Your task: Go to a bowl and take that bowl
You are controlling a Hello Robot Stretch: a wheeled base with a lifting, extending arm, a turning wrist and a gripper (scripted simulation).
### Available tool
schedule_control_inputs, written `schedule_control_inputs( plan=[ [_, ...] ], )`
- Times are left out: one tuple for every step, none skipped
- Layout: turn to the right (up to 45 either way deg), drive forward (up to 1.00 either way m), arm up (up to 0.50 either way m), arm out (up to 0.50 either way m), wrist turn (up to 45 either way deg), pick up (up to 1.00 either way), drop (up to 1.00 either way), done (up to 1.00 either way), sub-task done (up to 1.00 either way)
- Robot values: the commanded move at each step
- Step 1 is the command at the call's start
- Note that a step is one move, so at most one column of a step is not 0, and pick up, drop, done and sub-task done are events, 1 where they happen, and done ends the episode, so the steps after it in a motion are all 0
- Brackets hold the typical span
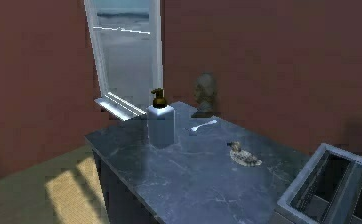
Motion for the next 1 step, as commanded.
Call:
schedule_control_inputs(
  plan=[
    [0.0,0.00,0.38,0.00,0.0,0.00,0.00,0.00,0.00]
  ],
)
